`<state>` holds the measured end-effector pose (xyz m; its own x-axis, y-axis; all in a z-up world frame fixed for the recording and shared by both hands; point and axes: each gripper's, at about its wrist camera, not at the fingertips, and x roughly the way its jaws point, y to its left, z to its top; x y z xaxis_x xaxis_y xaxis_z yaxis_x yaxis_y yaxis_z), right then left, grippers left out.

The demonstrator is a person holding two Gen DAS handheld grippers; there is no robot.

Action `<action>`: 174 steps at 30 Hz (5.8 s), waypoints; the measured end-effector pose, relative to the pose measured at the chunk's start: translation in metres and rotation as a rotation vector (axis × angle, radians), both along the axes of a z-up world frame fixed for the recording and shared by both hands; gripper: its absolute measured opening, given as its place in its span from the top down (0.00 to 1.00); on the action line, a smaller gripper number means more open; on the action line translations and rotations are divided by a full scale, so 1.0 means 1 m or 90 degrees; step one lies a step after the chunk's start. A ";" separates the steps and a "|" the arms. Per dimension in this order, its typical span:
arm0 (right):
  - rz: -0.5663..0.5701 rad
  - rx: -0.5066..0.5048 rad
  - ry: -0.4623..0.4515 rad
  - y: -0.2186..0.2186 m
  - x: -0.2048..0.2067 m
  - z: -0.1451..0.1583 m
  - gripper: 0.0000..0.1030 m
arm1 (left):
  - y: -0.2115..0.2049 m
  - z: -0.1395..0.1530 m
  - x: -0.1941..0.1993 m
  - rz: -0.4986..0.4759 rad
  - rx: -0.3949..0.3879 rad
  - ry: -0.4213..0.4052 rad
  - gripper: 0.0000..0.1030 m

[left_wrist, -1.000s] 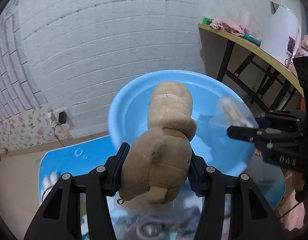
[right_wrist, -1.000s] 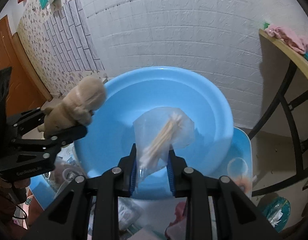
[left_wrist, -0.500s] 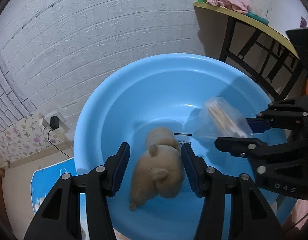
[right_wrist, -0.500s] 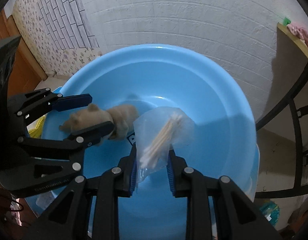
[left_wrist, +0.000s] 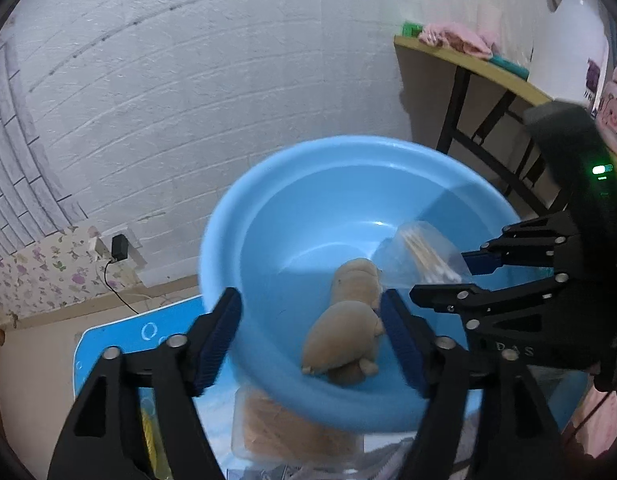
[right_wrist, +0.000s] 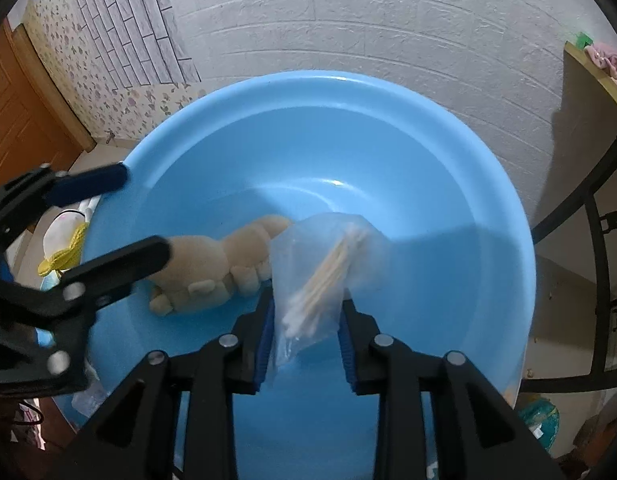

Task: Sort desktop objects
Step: 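Carry the bear and swab bag over the blue basin with both grippers, then open both grippers to drop the bear and swab bag into the basin, then grasp the black-lidded round tin with the left gripper while the right grasps the white charger, then lift the tin and charger and carry both over the blue basin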

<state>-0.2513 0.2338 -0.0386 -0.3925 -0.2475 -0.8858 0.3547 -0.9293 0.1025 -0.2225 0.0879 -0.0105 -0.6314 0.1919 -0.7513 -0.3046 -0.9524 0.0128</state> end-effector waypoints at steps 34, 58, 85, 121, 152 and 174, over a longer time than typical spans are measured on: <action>-0.138 -0.038 0.267 0.025 0.147 0.074 0.41 | -0.111 0.010 0.169 0.174 0.021 0.127 0.00; -0.185 -0.078 0.161 0.039 0.196 0.003 0.30 | -0.135 -0.059 0.196 0.191 0.011 0.015 0.10; -0.224 -0.049 0.068 0.024 0.176 -0.031 0.30 | -0.134 -0.088 0.171 0.138 -0.002 -0.003 0.64; -0.115 -0.007 0.104 0.031 0.208 -0.033 0.43 | -0.108 -0.088 0.208 0.091 0.000 -0.015 0.64; -0.147 0.012 0.111 0.025 0.188 -0.051 0.15 | -0.109 -0.090 0.208 0.079 0.008 -0.008 0.64; -0.093 -0.040 0.182 0.021 0.199 -0.010 0.42 | -0.105 -0.061 0.205 0.074 0.030 0.015 0.64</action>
<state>-0.0520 0.2545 -0.0485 -0.6585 -0.2217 -0.7192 0.2412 -0.9674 0.0773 -0.0174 -0.0169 -0.0716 -0.6685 0.1511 -0.7282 -0.1922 -0.9810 -0.0272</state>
